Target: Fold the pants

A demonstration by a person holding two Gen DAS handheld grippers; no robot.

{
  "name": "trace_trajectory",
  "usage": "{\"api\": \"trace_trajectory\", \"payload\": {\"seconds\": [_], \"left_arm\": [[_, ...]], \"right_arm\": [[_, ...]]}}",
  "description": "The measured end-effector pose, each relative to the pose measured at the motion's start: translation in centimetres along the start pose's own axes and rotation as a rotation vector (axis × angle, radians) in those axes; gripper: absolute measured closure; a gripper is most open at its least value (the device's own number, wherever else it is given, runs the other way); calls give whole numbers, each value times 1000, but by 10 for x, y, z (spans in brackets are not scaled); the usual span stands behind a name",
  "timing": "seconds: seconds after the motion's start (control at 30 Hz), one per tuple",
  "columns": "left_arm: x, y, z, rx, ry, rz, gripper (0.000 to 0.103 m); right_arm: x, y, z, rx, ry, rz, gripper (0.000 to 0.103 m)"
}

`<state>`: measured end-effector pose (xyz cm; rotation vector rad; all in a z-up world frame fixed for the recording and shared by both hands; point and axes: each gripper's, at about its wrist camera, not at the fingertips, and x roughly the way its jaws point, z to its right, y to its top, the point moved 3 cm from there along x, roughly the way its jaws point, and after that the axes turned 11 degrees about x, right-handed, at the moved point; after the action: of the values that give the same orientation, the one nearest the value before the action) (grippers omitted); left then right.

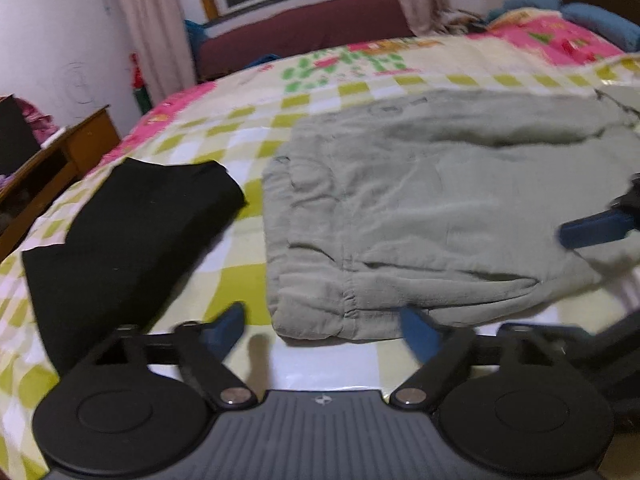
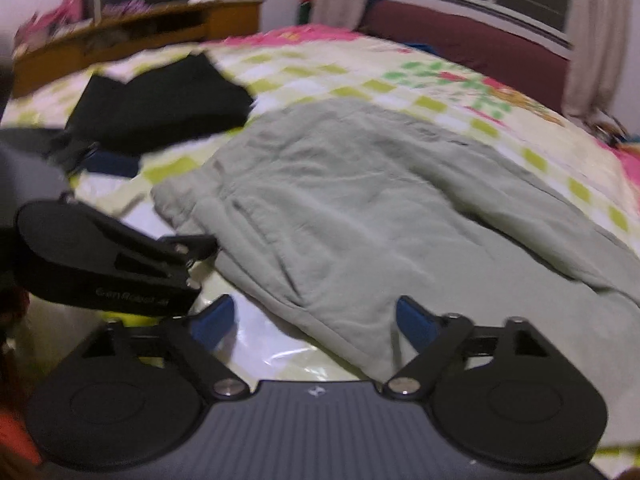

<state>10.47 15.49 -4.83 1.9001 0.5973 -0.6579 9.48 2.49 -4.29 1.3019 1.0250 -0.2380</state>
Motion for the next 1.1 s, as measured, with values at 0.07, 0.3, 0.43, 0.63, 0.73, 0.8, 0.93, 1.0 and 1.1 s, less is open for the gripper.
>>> {"api": "trace_trajectory", "payload": {"seconds": [0.07,0.3,0.43,0.63,0.73,0.8,0.93,1.0,1.1], "left_arm": [[3,-1,-2,8,-38,1,29],[0,-8,-25,-8,-93,-13,56],[-9,-19,-43,17,-11,-37,57],[-20,-31,-66,-22,61,-76,57],[-31,-30,-61,-17,99,-58,57],[-38,-25,-56,-8,111,-40,57],[-51,-5,-33,12,73,6,57],[-54,10,-8,42,26,42,56],[-52,39,41,93,-77,90,56]], "right_arm": [[3,6,-10,-1,8,11,46],[6,16,-30,5,10,-3,85],[10,17,-61,-26,81,-20,88],[10,26,-88,2,143,-12,73],[-10,24,-68,64,149,8,69],[-28,20,-41,122,113,36,63],[-68,-2,45,316,-37,78,55],[-89,-22,105,442,-167,96,55],[-123,-55,194,640,-366,115,54]]}}
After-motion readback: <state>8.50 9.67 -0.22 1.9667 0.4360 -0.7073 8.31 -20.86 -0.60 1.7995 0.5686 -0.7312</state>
